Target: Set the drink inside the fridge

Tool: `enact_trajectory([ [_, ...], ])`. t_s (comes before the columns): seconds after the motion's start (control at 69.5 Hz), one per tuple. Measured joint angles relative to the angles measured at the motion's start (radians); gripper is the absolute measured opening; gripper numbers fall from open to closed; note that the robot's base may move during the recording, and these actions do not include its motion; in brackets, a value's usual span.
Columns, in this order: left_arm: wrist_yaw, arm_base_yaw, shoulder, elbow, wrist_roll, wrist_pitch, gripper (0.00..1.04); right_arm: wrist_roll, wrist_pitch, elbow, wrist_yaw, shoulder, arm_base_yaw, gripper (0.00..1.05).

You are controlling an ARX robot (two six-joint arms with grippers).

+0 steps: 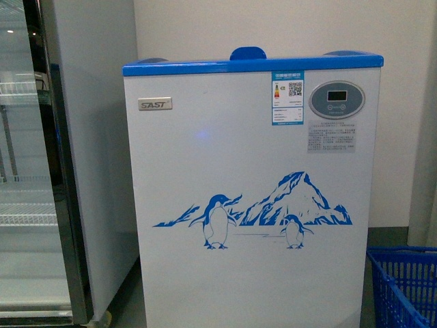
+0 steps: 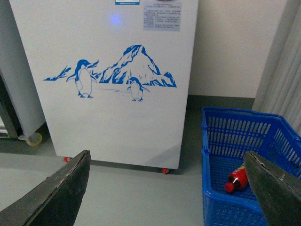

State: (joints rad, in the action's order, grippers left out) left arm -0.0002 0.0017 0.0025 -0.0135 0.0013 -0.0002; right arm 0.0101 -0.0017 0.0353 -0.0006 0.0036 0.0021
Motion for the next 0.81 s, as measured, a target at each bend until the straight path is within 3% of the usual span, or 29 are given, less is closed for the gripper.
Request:
enact_trajectory([
  [0.806, 0.001, 0.000, 0.000, 0.000, 0.000, 0.000, 0.97, 0.000, 0.000, 0.000, 0.000, 0.000, 0.000, 0.98],
])
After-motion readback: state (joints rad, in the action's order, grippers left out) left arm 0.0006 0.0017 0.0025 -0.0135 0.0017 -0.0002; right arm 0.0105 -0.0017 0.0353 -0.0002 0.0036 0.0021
